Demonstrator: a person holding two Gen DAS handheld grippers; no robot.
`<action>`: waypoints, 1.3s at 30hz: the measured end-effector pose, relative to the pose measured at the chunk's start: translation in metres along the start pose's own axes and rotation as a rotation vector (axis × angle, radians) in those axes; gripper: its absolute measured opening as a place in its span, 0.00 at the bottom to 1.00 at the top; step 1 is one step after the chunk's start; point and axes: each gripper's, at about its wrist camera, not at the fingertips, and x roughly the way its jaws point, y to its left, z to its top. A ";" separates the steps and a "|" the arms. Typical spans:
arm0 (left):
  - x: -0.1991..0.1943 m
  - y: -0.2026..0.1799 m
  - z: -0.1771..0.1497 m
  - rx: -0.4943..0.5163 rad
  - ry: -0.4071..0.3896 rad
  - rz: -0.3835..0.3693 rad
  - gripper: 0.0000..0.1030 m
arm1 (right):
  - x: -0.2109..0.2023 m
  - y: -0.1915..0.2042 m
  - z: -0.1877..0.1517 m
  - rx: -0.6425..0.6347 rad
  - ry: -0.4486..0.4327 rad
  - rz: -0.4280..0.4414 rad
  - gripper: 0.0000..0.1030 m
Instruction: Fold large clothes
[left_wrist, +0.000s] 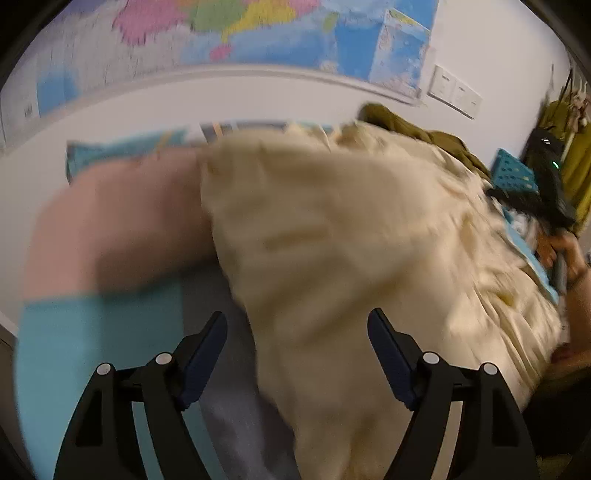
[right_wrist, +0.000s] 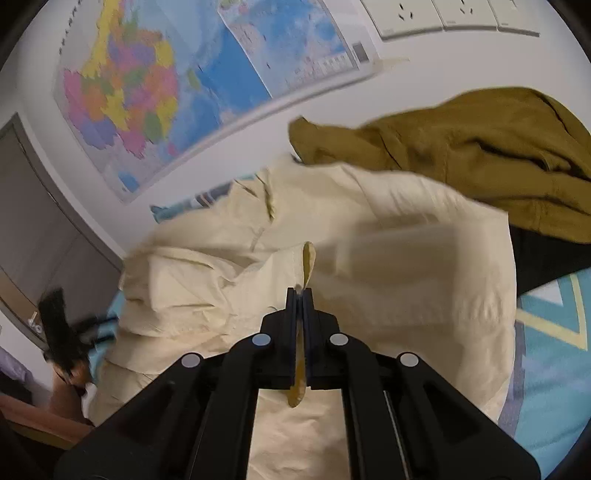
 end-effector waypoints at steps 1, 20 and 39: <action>-0.001 0.000 -0.007 -0.008 0.009 -0.029 0.76 | -0.001 0.002 0.003 0.001 -0.011 0.001 0.03; -0.056 0.006 -0.027 -0.087 0.028 0.201 0.09 | 0.001 0.043 0.018 -0.015 -0.050 0.176 0.01; 0.045 -0.172 0.045 0.529 -0.023 -0.090 0.65 | 0.044 0.024 -0.054 0.071 0.172 0.174 0.05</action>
